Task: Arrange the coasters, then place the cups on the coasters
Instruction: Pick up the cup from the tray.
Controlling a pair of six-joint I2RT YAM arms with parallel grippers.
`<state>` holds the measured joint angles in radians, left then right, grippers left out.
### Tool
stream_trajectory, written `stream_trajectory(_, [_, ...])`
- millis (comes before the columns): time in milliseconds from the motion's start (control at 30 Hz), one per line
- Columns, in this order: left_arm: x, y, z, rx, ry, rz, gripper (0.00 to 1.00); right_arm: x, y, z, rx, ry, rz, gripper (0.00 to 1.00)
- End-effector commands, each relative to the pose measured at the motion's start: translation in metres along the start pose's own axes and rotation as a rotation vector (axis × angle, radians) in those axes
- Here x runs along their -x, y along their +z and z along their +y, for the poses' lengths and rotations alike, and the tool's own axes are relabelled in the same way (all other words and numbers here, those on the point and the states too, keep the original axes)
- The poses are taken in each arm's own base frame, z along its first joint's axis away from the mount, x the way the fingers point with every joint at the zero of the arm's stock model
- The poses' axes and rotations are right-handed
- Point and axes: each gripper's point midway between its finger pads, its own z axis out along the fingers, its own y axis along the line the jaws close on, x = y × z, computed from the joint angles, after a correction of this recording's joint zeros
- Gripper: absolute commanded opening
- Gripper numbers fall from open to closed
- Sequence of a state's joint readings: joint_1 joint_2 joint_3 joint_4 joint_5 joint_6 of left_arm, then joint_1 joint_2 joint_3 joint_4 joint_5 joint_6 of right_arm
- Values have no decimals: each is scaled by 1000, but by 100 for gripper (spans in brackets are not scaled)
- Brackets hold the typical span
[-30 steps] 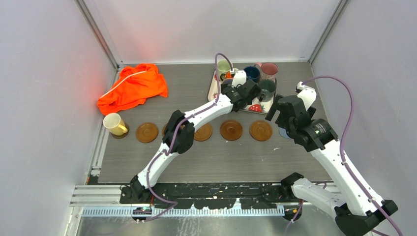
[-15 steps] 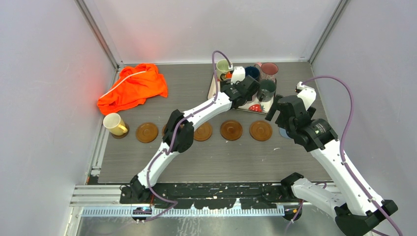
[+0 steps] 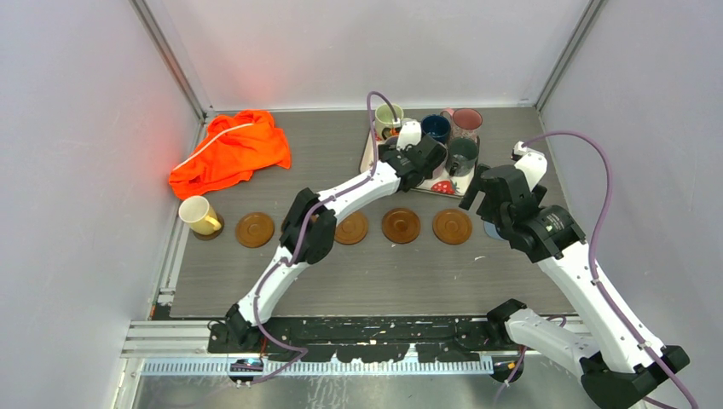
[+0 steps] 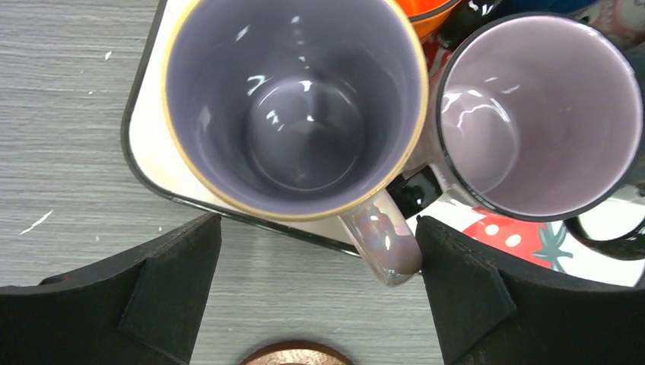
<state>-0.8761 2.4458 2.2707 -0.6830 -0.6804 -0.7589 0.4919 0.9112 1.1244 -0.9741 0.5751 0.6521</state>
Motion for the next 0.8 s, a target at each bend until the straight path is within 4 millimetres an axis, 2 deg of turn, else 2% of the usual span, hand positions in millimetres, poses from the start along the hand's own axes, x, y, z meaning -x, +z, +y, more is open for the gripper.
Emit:
stream_trajectory(0, [38, -21, 17, 23, -30, -69, 100, 5, 0, 4, 5, 2, -14, 100])
stream_trajectory(233, [47, -29, 27, 23, -29, -79, 97, 2, 2, 4, 6, 6, -8, 100])
stream_trajectory(767, [31, -13, 45, -19, 27, 11, 67, -3, 11, 14, 22, 7, 14, 100])
